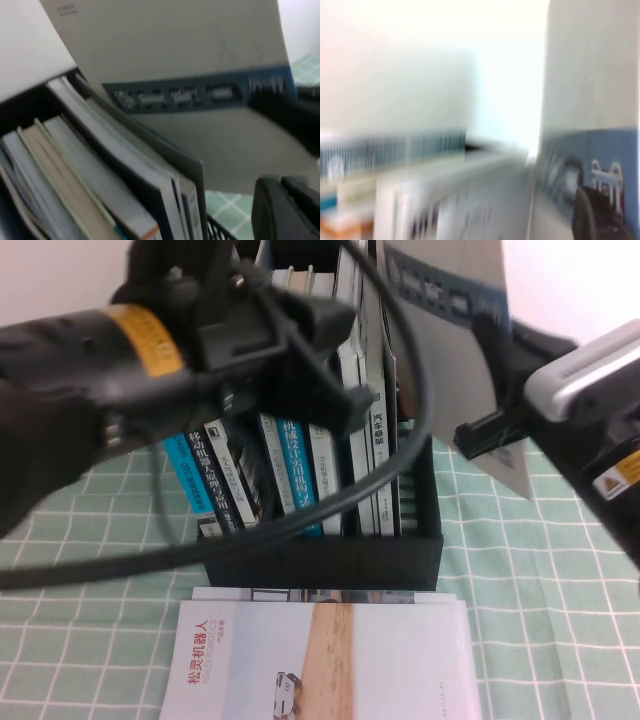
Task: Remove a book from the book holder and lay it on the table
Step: Pick up the right side book from the book shelf, then place the picked book on the book
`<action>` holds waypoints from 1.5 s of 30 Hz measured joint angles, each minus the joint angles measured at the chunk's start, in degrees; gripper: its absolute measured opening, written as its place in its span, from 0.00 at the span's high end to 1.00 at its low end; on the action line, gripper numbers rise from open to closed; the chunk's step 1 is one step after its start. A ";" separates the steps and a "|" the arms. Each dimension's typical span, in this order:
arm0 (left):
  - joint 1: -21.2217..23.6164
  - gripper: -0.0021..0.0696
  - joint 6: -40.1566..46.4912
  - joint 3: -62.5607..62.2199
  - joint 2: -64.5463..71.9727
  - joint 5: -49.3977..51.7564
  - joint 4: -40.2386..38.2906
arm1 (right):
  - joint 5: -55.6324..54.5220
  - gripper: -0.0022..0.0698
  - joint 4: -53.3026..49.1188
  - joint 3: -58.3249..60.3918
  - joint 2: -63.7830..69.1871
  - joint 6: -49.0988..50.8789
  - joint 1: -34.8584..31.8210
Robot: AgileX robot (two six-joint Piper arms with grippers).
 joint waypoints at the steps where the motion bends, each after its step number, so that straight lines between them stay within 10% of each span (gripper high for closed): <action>1: 0.00 0.97 -0.10 0.00 -1.19 3.29 0.00 | 0.00 0.96 -0.37 0.00 -1.46 -0.14 0.00; 20: 0.00 0.97 -14.97 0.31 -21.20 36.03 12.05 | 29.04 0.96 -19.72 0.34 -26.22 -4.06 10.56; 36: 0.00 0.97 -26.88 27.34 -44.44 26.04 13.55 | 52.91 0.96 -34.33 0.34 -26.05 1.25 33.89; 45: 0.00 0.97 -42.17 41.17 -51.02 23.19 22.98 | 53.42 0.96 -36.25 0.34 -13.03 -3.11 35.21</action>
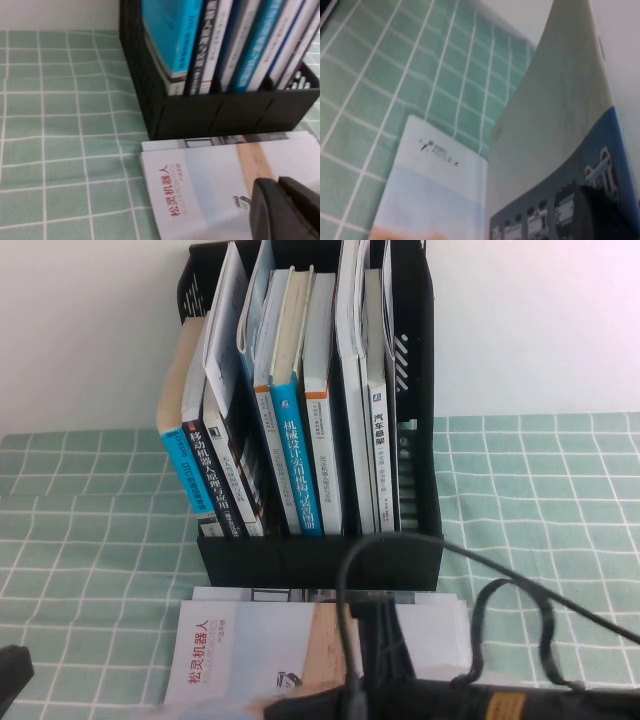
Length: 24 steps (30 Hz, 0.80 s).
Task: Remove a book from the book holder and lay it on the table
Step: Place the picked book on the book
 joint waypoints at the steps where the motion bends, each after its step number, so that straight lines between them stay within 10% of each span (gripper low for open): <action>1: 0.00 0.97 -1.27 1.00 -0.25 -0.69 1.10 | 0.00 0.96 0.00 0.00 1.73 -1.63 0.00; 15: 0.00 0.97 -4.08 3.01 -0.24 -6.66 2.92 | -1.88 0.96 13.42 -0.21 9.53 -20.52 -0.24; 24: 0.00 0.97 -4.12 3.01 -0.24 -6.72 2.92 | -11.22 0.96 46.10 -0.30 9.53 -53.98 -0.24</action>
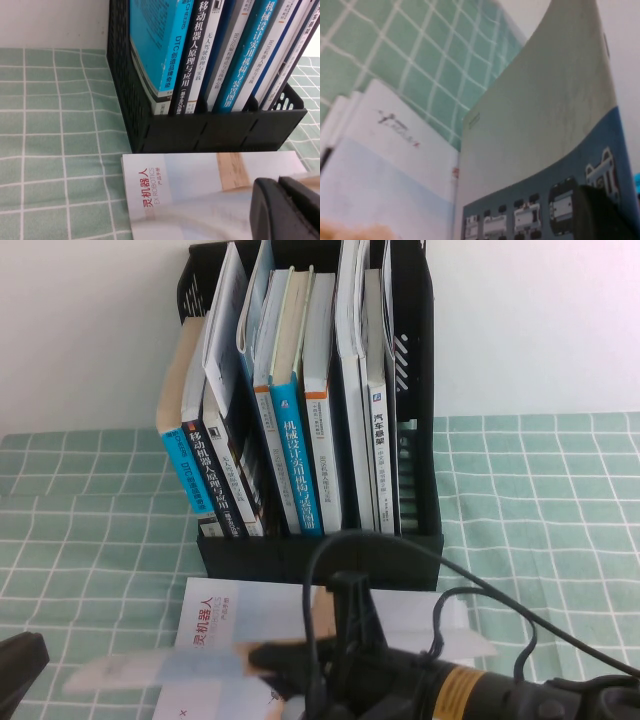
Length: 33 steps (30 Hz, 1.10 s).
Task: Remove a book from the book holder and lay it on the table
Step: Place the picked book on the book
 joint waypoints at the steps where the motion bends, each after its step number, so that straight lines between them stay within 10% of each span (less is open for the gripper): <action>1: 0.00 0.97 0.00 0.00 0.00 0.00 0.00 | -1.71 0.96 3.37 0.00 0.00 -2.98 0.00; 10: 0.00 0.97 -0.09 0.00 0.00 -0.14 0.00 | -6.78 0.96 12.53 0.00 0.00 -16.36 -1.61; 33: 0.00 0.97 -0.09 0.00 0.00 -3.26 0.00 | -3.94 0.96 5.40 0.00 4.35 -7.03 -8.01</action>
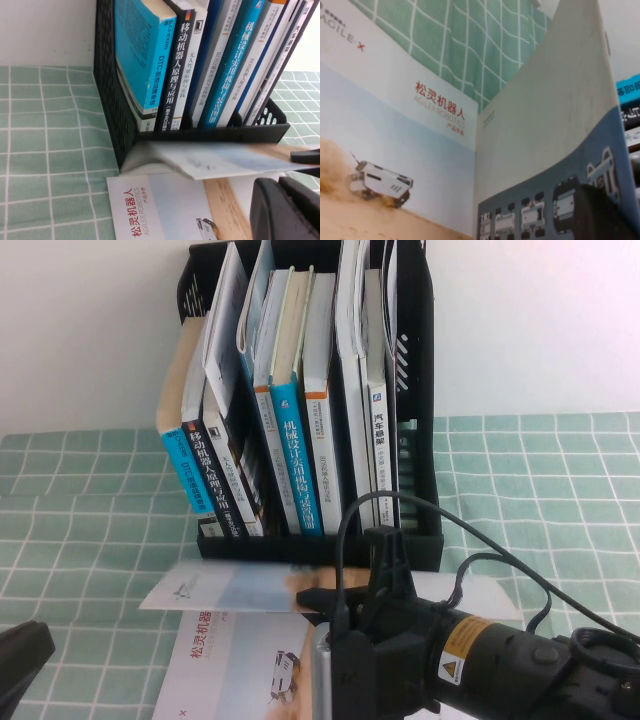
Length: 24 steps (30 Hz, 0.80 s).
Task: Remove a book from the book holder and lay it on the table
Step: Place the picked book on the book
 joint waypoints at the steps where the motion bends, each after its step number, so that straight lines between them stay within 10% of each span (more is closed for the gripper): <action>1: 0.00 0.97 0.00 0.00 0.00 0.00 0.00 | 0.24 0.96 0.00 0.00 0.01 0.67 0.00; 5: 0.00 0.97 -0.04 0.00 0.00 0.00 0.00 | 1.82 0.85 0.00 0.00 0.01 3.24 0.00; 13: 0.00 0.97 -0.13 0.00 0.00 0.00 0.00 | 8.72 0.33 0.00 0.00 0.09 12.63 0.13; 24: 0.00 0.97 -0.13 0.00 0.00 -0.09 -0.46 | 27.14 0.25 0.10 0.00 -3.62 15.98 7.32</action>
